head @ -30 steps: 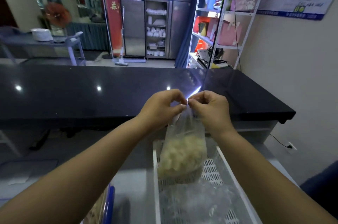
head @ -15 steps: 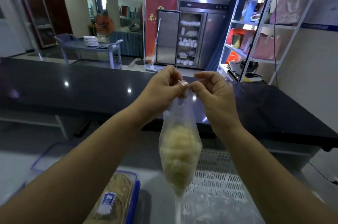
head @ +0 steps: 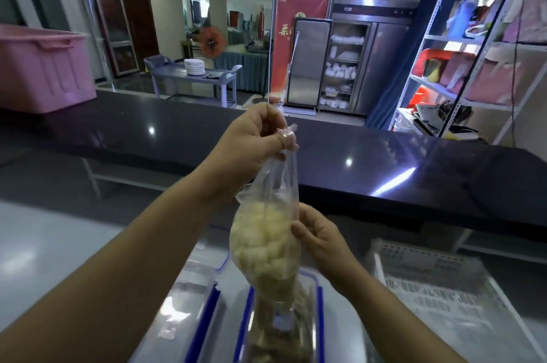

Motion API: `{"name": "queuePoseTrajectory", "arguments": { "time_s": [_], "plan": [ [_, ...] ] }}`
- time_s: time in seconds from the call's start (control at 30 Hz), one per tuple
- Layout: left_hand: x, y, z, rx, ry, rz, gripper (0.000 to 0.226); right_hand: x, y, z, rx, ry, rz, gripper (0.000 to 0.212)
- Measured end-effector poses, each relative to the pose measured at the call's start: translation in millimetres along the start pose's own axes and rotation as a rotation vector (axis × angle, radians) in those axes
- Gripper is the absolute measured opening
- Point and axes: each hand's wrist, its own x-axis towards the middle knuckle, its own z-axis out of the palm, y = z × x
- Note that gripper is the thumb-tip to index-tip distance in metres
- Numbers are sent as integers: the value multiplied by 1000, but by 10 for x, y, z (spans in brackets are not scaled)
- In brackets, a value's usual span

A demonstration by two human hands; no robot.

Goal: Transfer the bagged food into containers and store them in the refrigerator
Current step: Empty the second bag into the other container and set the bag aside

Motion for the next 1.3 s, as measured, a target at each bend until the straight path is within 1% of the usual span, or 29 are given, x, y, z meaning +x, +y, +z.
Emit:
{"name": "queuePoseTrajectory", "arguments": {
  "time_s": [0.07,0.17,0.2,0.3,0.4,0.5,0.6,0.73,0.83,0.93,1.0,1.13,1.23,1.3],
  "plan": [
    [-109,-43,-298,-13,-20,-21,10,109,54,368,33,81,35,27],
    [-248,-98,-737,-18,-15,-43,11,291,106,874,37,249,72,10],
    [-292,-121,-893,-20,-6,-52,12,350,120,1031,32,274,72,10],
    [-426,-240,-1362,-17,32,-88,12,485,185,1419,13,320,48,11],
    [-553,-410,-1762,-47,78,-136,14,543,252,1660,-9,374,49,14],
    [-685,-586,-2006,-128,108,-194,18,501,280,1741,-94,438,78,18],
    [-814,-784,-2152,-177,100,-248,18,435,225,1691,-225,481,54,18],
    [-999,-1104,-2206,-127,59,-374,23,343,186,1532,-369,431,8,18],
    [-1169,-1353,-2182,-56,20,-490,24,298,252,1494,-456,339,41,21],
    [-1329,-1547,-2146,7,34,-579,21,251,381,1520,-542,280,107,23],
    [-1418,-1643,-2134,27,46,-637,19,218,457,1529,-581,250,115,21],
    [-1543,-1723,-2122,78,65,-710,19,206,499,1557,-669,168,48,19],
    [-1585,-1719,-2118,65,99,-734,31,237,507,1613,-786,72,-59,18],
    [-1594,-1701,-2133,52,107,-753,34,260,517,1660,-823,15,-92,19]
  ]
}}
